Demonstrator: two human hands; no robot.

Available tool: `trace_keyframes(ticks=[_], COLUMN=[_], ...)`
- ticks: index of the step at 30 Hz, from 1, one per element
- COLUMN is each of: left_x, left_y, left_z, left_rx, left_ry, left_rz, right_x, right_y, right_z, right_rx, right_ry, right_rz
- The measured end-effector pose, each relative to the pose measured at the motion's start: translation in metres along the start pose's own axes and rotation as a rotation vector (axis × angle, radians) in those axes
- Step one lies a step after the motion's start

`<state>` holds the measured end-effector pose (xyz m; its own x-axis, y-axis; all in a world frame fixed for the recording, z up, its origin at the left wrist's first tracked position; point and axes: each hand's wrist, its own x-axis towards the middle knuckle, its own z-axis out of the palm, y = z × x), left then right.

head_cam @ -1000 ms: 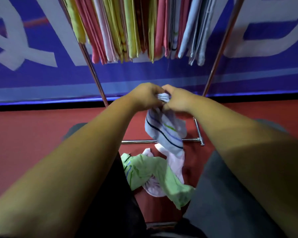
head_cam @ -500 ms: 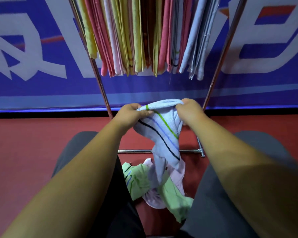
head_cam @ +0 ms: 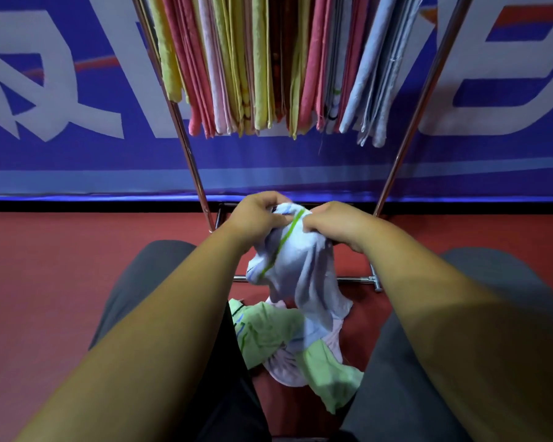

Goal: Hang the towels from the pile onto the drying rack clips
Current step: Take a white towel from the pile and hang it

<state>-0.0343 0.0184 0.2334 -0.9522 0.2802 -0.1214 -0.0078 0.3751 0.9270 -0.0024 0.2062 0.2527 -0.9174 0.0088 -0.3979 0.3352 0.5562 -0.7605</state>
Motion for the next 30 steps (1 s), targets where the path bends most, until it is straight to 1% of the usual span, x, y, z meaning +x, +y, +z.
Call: trace_keyframes(ticks=[1, 2, 3, 4, 6, 7, 9, 11, 12, 15, 16, 19, 22, 25, 30], left_x=[0.004, 0.006, 0.009, 0.011, 0.015, 0.018, 0.020, 0.019, 0.018, 0.016, 0.016, 0.017, 0.019, 0.021, 0.024], left_y=[-0.007, -0.012, -0.017, -0.021, -0.023, -0.023, -0.021, -0.013, -0.010, -0.006, -0.007, -0.008, -0.006, -0.005, -0.004], left_z=[0.000, -0.001, -0.002, -0.002, -0.001, 0.001, 0.001, 0.002, 0.003, 0.006, 0.008, 0.011, 0.011, 0.009, 0.009], left_rx=[0.202, 0.338, 0.362, 0.279, -0.064, -0.219, -0.327, -0.381, -0.414, -0.413, -0.373, -0.224, -0.191, -0.208, -0.249], left_ry=[0.050, 0.105, 0.150, 0.172, 0.179, 0.173, 0.171, 0.154, 0.135, 0.068, 0.058, 0.071, 0.118, 0.126, 0.134], left_rz=[-0.013, -0.044, -0.092, -0.147, -0.238, -0.256, -0.231, -0.187, -0.171, -0.086, -0.061, 0.001, -0.008, -0.043, -0.065], right_x=[0.003, 0.006, 0.009, 0.012, 0.017, 0.019, 0.020, 0.019, 0.018, 0.016, 0.017, 0.019, 0.021, 0.021, 0.028], right_y=[0.001, 0.003, 0.003, 0.003, 0.003, 0.003, 0.003, 0.002, 0.002, 0.001, 0.001, 0.000, 0.001, 0.001, 0.000], right_z=[-0.002, -0.005, -0.007, -0.010, -0.011, -0.011, -0.010, -0.007, -0.005, 0.003, 0.004, 0.004, 0.003, 0.003, 0.004], right_rx=[0.008, 0.015, 0.011, -0.006, -0.002, 0.007, -0.058, -0.158, -0.147, -0.054, -0.039, 0.000, 0.091, 0.119, 0.176], right_ry=[0.058, 0.113, 0.152, 0.171, 0.208, 0.221, 0.203, 0.117, 0.073, 0.003, 0.008, 0.097, 0.114, 0.116, 0.103], right_rz=[0.002, 0.000, -0.004, -0.008, 0.009, 0.033, 0.057, 0.059, 0.053, -0.003, -0.031, -0.105, -0.129, -0.144, -0.081])
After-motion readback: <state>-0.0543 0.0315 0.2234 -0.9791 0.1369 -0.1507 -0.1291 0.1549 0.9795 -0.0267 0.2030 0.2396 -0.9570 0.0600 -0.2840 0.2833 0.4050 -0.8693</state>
